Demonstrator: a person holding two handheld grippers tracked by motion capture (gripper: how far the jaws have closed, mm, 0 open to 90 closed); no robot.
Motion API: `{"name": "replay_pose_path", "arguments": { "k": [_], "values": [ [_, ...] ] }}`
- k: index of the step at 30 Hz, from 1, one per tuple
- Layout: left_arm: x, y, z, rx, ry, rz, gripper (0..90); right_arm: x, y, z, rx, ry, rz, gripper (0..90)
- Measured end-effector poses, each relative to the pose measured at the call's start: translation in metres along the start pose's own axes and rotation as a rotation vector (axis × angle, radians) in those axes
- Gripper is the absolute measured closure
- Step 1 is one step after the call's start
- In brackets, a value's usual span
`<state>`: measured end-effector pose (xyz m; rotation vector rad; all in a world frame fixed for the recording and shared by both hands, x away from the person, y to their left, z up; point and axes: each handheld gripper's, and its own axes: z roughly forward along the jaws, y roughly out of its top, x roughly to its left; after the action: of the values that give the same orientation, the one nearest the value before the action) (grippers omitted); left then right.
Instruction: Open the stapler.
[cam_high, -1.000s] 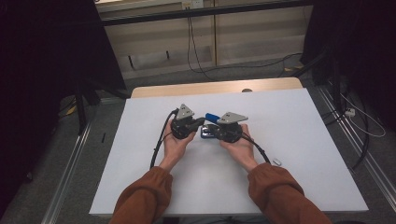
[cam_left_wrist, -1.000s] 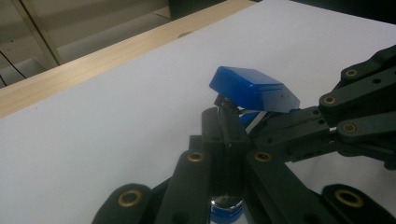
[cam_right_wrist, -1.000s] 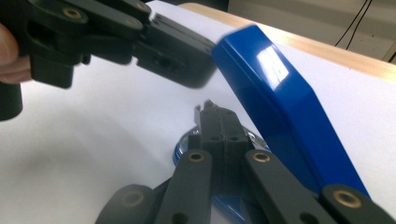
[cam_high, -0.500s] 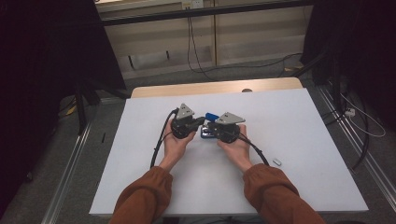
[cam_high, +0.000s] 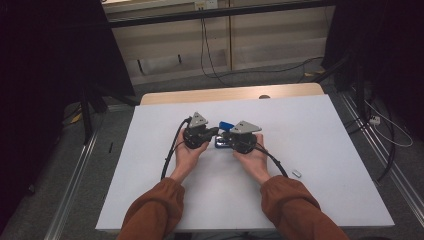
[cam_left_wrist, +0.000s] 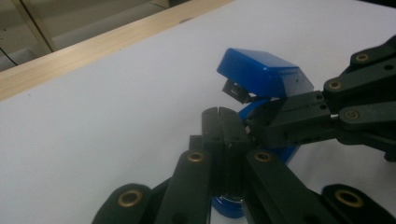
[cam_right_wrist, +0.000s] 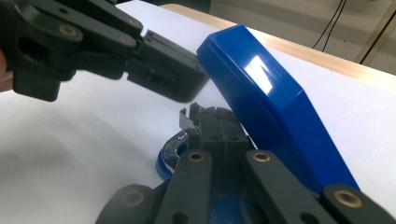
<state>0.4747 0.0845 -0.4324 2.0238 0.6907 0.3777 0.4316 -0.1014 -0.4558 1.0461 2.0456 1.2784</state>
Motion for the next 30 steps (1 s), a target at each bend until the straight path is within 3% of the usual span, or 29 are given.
{"name": "replay_pose_path", "arguments": {
  "k": [30],
  "values": [
    [-0.0002,-0.008,0.0086,0.04,-0.005,0.016,90.0,0.0005,-0.0011,0.0005,0.005,-0.017,-0.014,90.0]
  ]
}}
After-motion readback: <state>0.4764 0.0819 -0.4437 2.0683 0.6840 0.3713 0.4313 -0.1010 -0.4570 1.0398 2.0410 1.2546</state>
